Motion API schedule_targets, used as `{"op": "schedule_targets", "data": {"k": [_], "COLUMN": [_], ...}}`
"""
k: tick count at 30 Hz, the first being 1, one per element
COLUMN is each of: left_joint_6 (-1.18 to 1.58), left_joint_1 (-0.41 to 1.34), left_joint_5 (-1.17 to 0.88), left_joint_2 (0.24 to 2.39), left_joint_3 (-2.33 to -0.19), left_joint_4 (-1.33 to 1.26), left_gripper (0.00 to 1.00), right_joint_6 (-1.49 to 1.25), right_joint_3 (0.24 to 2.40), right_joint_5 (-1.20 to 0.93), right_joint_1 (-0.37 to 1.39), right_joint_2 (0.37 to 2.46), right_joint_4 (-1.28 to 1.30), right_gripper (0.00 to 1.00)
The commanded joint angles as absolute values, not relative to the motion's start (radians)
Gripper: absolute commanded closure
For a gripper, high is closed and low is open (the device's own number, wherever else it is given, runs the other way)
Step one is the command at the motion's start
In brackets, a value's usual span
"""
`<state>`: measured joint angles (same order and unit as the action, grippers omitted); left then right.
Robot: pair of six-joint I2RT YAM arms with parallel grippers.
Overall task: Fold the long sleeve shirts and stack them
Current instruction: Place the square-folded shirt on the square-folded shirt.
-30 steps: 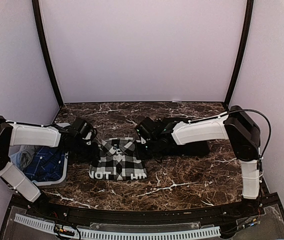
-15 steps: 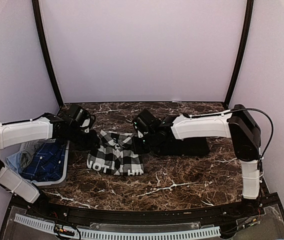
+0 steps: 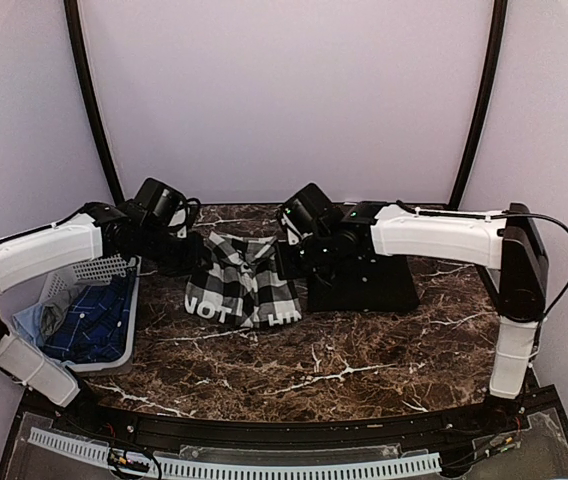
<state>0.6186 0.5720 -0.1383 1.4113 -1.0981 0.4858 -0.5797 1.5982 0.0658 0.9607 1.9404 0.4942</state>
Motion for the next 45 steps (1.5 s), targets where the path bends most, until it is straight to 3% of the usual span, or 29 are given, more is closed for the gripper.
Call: {"op": "schedule_targets", "data": {"k": [1, 18, 31, 45], "left_joint_6": [0.645, 0.736, 0.828, 0.872], "left_joint_1": [0.603, 0.755, 0.789, 0.805], "left_joint_5": [-0.166, -0.197, -0.264, -0.241], "left_joint_2": [1.460, 2.011, 2.228, 2.350], "left_joint_3": [-1.202, -1.722, -1.833, -1.919], "left_joint_4": [0.451, 0.250, 0.032, 0.040], "left_gripper": [1.00, 1.00, 1.00, 1.00], "right_joint_6": [-0.531, -0.414, -0.371, -0.343], "right_joint_3": [1.563, 1.243, 1.108, 1.067], "right_joint_5": [0.110, 0.107, 0.080, 0.011], "right_joint_1": [0.895, 0.544, 0.367, 0.261], "right_joint_2": [1.819, 1.560, 1.545, 1.660], "right_joint_4": [0.469, 0.414, 0.328, 0.266], "right_gripper": [1.00, 1.00, 1.00, 1.00]}}
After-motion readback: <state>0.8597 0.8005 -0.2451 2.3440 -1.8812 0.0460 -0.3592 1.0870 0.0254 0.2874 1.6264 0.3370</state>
